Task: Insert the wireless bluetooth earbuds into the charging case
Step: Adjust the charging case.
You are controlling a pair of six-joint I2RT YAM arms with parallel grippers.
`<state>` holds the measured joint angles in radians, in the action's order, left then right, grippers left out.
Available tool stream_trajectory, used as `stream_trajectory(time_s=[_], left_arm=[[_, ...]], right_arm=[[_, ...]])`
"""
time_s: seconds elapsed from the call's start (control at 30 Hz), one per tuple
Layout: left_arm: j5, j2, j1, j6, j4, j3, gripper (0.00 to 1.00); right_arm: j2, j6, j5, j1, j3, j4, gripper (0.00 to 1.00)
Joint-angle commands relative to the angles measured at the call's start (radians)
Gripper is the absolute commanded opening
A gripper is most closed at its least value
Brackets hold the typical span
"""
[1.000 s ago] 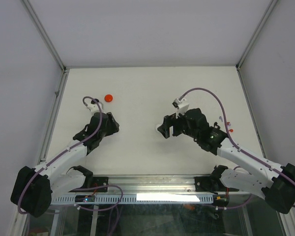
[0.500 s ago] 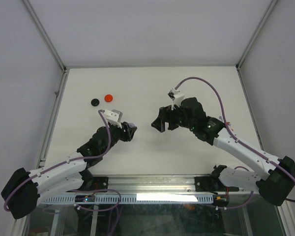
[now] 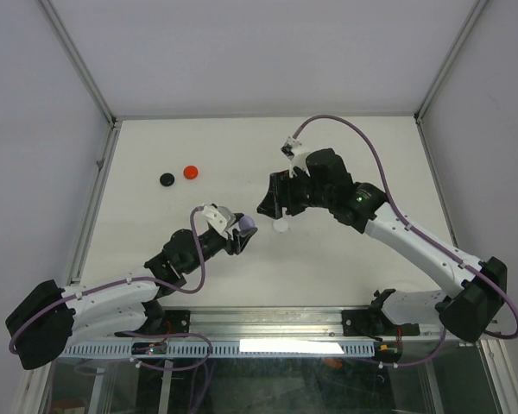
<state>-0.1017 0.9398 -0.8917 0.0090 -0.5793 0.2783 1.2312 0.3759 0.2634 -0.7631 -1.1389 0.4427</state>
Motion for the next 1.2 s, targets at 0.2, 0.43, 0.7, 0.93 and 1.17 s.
stream_trajectory(time_s=[0.2,0.43,0.7,0.93,1.17], left_arm=[[0.117,0.078,-0.030,0.181,-0.179,0.049,0.45],[0.144,0.099,-0.034,0.194,-0.207,0.064,0.45],[0.161,0.111,-0.038,0.200,-0.205,0.074,0.45],[0.169,0.110,-0.041,0.196,-0.188,0.079,0.45],[0.189,0.086,-0.043,0.194,-0.145,0.081,0.53]], right_arm=[[0.105,-0.023,0.060,-0.015,-0.139,0.136,0.59],[0.153,-0.033,0.078,-0.033,-0.142,0.126,0.54],[0.197,-0.047,0.076,-0.056,-0.154,0.125,0.49],[0.210,-0.071,0.073,-0.065,-0.161,0.131,0.36],[0.191,-0.125,0.074,-0.064,-0.178,0.157,0.10]])
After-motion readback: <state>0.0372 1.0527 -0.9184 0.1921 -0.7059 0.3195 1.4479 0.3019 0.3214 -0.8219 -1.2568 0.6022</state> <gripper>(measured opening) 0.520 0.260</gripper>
